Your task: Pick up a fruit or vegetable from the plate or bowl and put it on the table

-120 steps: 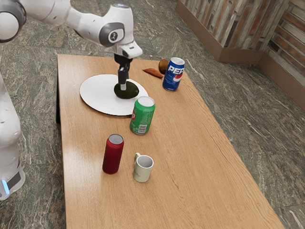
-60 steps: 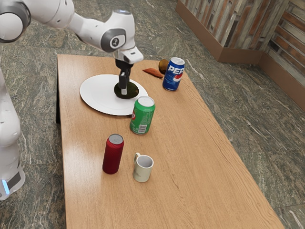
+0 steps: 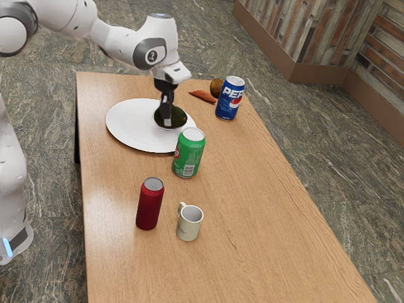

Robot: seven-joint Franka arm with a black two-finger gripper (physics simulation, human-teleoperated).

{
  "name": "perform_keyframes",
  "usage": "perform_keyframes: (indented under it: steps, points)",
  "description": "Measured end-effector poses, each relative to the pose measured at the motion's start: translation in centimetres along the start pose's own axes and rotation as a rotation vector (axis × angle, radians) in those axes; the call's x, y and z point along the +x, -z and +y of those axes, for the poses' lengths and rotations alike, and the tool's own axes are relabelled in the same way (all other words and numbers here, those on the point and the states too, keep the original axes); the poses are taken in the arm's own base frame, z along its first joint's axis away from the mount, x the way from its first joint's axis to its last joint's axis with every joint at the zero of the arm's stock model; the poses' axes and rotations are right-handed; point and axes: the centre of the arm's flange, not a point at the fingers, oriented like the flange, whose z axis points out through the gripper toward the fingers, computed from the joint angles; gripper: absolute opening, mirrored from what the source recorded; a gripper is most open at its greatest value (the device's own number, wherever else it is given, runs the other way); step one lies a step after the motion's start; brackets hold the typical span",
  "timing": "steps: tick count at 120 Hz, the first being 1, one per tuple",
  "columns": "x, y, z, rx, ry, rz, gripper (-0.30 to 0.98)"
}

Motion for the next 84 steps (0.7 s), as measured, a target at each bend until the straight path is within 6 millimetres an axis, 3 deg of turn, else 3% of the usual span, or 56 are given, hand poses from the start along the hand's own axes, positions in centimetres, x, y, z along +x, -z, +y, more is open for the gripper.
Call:
perform_keyframes:
  steps: [5, 13, 22, 29, 35, 41, 61, 74, 84]
  points:
    - [1.4, 2.1, 0.7, 0.027, -0.026, 0.038, 0.36]
    - [5.7, 7.5, 3.5, 0.087, -0.116, 0.135, 0.34]
    - [14.5, 15.1, 8.0, 0.167, -0.267, 0.269, 0.35]
    - [22.4, 17.8, 12.5, 0.18, -0.387, 0.34, 0.38]
    - [27.7, 15.8, 16.1, 0.129, -0.466, 0.352, 0.38]
    - [30.0, 13.1, 19.8, 0.068, -0.523, 0.335, 0.36]
    - [31.8, 5.6, 28.1, -0.079, -0.618, 0.248, 0.37]
    - [34.7, 1.0, 33.9, -0.148, -0.691, 0.229, 0.37]
    - [35.1, -2.0, 37.2, -0.175, -0.721, 0.202, 0.37]
